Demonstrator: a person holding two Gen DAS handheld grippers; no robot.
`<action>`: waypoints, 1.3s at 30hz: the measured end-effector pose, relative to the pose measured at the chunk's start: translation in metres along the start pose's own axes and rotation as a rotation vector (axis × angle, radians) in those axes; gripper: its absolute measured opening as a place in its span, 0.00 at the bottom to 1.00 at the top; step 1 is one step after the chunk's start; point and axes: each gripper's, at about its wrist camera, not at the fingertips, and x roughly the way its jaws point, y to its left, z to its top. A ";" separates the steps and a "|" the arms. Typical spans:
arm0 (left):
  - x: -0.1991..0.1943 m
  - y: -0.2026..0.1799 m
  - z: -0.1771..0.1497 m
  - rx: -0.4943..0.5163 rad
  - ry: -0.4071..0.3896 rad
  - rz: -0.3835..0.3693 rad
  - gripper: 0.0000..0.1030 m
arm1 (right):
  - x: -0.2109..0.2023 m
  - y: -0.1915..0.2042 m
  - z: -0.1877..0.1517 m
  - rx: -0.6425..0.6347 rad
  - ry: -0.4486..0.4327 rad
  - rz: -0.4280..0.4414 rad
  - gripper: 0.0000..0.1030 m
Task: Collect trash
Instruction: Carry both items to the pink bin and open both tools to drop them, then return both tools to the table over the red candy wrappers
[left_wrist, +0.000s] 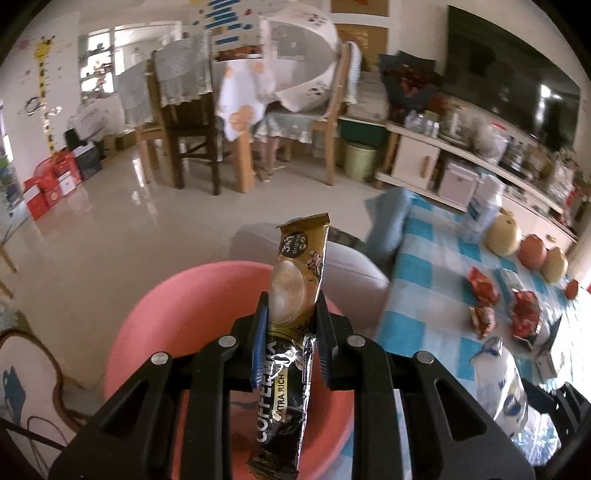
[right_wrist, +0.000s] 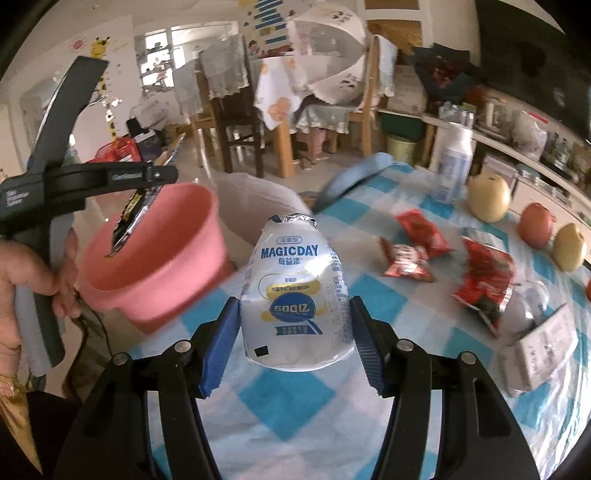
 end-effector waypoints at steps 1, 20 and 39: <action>0.000 0.004 0.001 -0.004 -0.001 0.015 0.24 | 0.002 0.007 0.002 -0.009 0.003 0.006 0.59; 0.004 0.072 0.006 -0.108 0.021 0.182 0.25 | 0.069 0.117 0.056 -0.241 0.063 0.075 0.59; -0.010 0.040 0.011 -0.018 -0.049 0.229 0.84 | 0.024 0.064 0.030 -0.075 -0.005 -0.055 0.86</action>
